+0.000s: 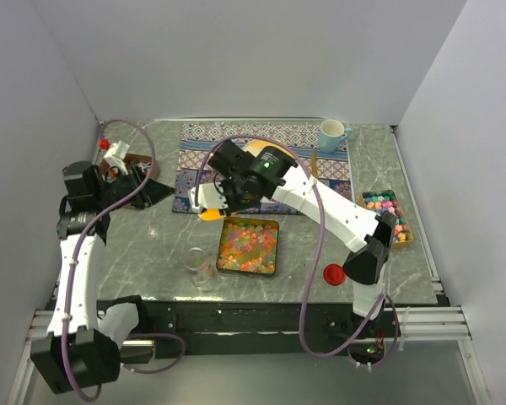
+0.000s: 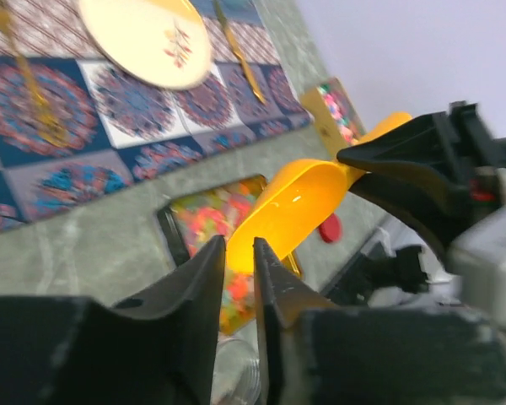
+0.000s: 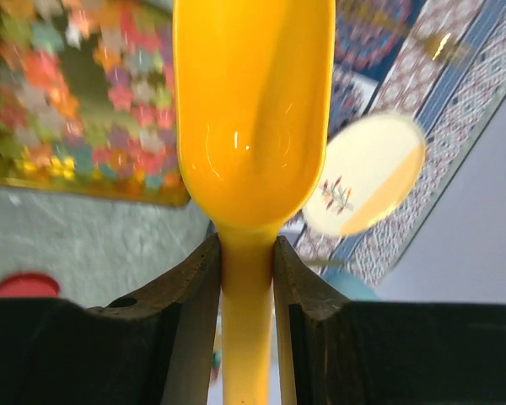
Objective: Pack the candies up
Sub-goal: Adjust the spatula.
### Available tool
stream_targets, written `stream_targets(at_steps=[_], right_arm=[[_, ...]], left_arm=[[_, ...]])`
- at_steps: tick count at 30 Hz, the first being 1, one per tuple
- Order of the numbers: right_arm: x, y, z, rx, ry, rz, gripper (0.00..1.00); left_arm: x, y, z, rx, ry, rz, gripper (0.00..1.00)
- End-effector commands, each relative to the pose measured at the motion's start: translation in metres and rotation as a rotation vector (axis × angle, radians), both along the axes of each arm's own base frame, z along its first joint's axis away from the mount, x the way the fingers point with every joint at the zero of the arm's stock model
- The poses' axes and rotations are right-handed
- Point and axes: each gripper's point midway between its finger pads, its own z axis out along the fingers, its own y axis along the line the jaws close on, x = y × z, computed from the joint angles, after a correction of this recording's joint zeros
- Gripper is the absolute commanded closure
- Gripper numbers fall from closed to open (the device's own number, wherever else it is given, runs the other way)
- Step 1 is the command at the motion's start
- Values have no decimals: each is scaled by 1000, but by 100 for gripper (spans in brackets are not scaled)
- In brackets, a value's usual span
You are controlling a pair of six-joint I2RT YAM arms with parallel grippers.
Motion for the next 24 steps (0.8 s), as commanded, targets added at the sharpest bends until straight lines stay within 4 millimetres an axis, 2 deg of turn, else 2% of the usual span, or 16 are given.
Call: stream_targets(at_steps=[1,2,3,10,14,17,19,22,23,24], right_arm=[[-4,49,51,285,8,-1,100],[-2,54,54,310,16,-15,100],[-1,61,65,356,8,-14,100],[-7,68,85,465,27,-26,100],[-29,73,120,618,149,17,100],[-42,73,151,722,197,45,100],[-43,72,166,784,220,45,100],[-41,64,166,803,259,-16,100],[-37,59,165,806,266,-42,100],[-33,55,158,801,288,-65,100]], left_arm=[[-4,-27,17,-9,-51,-128,82],[-1,-29,16,-2,-44,-125,90],[1,-35,13,-13,-24,-143,93],[21,-33,2,-24,18,-109,94],[31,-30,-14,-27,53,-76,96],[35,-31,-18,-43,63,-73,97],[38,-31,-21,-42,69,-65,98],[45,-30,-16,-36,53,-62,98],[49,-29,-6,-33,26,-59,98],[54,-29,-3,-27,19,-63,98]])
